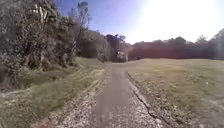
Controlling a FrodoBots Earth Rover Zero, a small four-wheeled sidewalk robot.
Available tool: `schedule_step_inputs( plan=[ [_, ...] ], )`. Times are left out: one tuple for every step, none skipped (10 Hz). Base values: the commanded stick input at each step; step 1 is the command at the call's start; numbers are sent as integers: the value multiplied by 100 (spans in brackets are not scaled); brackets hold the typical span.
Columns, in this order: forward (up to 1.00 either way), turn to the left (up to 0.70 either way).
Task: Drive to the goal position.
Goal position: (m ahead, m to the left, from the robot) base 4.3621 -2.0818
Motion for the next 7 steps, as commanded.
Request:
schedule_step_inputs(
  plan=[
    [50,0],
    [50,0],
    [50,0],
    [50,0],
    [50,0],
    [50,0],
    [50,0]
  ],
)
